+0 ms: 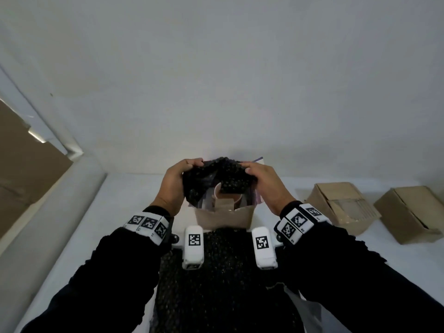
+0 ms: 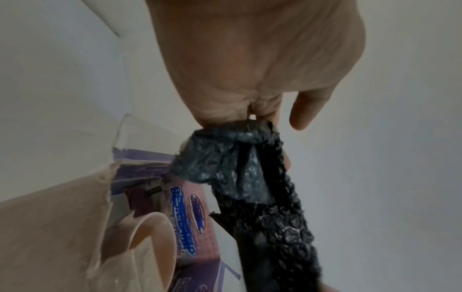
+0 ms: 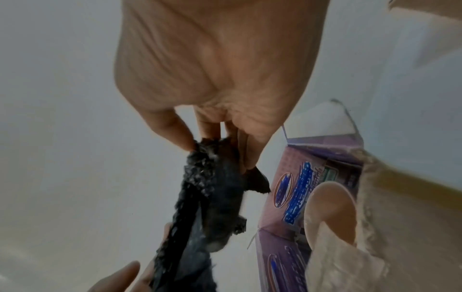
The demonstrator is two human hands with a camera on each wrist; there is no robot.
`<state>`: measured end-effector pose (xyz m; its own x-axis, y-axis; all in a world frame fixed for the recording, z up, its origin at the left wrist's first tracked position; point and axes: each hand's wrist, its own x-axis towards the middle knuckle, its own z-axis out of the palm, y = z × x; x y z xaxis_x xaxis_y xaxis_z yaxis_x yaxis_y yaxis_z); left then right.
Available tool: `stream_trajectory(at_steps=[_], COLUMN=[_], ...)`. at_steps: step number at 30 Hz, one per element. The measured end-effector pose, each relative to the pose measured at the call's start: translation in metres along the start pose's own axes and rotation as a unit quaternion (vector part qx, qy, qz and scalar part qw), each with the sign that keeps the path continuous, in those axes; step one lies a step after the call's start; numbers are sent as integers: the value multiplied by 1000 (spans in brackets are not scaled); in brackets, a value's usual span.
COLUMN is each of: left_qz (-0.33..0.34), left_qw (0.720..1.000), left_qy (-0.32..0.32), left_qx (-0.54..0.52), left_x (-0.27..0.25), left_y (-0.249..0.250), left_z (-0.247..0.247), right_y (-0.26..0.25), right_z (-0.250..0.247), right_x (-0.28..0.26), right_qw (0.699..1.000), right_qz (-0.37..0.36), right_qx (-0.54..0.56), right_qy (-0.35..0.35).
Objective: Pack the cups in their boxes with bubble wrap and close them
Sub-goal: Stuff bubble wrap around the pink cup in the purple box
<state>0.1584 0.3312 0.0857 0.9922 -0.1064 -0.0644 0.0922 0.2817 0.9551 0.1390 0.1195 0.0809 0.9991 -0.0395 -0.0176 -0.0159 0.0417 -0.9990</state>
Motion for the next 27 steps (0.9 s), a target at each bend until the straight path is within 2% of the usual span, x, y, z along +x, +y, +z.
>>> stream_trajectory(at_steps=[2, 4, 7, 10, 12, 14, 16, 18, 19, 22, 23, 24, 27], left_qz=[-4, 42, 142, 202, 213, 212, 187, 192, 203, 228, 230, 226, 203], left_qw=[1000, 990, 945, 899, 850, 797, 782, 745, 714, 583, 549, 531, 531], left_qy=[-10, -14, -16, 41, 74, 70, 47, 29, 21, -6, -6, -5, -1], left_qx=[18, 136, 294, 387, 477, 561, 593, 638, 670, 779, 804, 816, 823], left_x=[19, 33, 53, 68, 72, 77, 80, 85, 87, 89, 89, 88, 87], left_y=[-4, -13, -34, -48, -52, -58, -63, -68, -70, -74, -76, -78, -80], left_z=[-7, -8, -9, -12, -12, -15, -18, -20, -19, -13, -13, -13, -14], right_y=[5, 15, 28, 39, 48, 58, 68, 76, 78, 82, 82, 82, 80], right_z=[3, 7, 16, 25, 29, 31, 31, 31, 31, 29, 29, 29, 30], right_x=[16, 29, 52, 73, 83, 89, 93, 97, 97, 97, 97, 97, 97], right_qw=[1000, 991, 979, 965, 946, 920, 899, 883, 877, 856, 847, 840, 843], right_qz=[-9, -65, -102, -129, -147, -163, -180, -179, -170, -133, -122, -109, -69], right_qx=[-26, -117, -163, -208, -274, -346, -395, -433, -450, -497, -512, -523, -522], right_qy=[8, 23, 73, 96, 95, 82, 49, 12, -4, -53, -73, -91, -109])
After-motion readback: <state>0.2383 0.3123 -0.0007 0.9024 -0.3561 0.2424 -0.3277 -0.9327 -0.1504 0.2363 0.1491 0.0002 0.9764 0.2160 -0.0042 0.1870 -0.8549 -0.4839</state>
